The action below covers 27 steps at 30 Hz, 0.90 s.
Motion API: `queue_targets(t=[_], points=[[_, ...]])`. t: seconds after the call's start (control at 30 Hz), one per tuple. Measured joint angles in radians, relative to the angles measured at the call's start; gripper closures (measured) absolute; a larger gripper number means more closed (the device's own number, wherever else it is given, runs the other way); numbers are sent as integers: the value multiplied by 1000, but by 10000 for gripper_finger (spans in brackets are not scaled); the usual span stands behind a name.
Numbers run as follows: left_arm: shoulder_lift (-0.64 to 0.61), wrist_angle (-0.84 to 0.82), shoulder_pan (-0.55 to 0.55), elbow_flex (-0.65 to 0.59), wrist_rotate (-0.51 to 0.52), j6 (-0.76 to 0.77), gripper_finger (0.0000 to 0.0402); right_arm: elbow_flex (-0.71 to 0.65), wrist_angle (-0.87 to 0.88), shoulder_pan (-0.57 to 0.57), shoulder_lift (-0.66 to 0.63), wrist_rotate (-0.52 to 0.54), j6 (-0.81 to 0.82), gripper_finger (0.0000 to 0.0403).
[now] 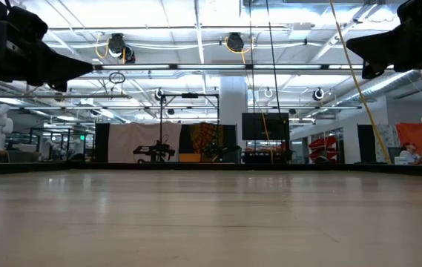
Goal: Sort popcorn bags into baskets
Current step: Return to Home Position
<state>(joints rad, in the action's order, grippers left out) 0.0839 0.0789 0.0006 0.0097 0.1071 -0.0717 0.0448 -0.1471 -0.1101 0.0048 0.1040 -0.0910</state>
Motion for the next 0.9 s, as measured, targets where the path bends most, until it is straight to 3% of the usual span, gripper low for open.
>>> queue_targets(t=[0.2,0.47,0.9], points=[[-83,7,0,1,17,-28,396,0,0,0,0,0,0,403],[-81,-29,0,0,19,-54,390,0,1,0,0,0,0,403],[-69,-55,0,2,-37,48,381,0,0,0,0,-1,0,403]])
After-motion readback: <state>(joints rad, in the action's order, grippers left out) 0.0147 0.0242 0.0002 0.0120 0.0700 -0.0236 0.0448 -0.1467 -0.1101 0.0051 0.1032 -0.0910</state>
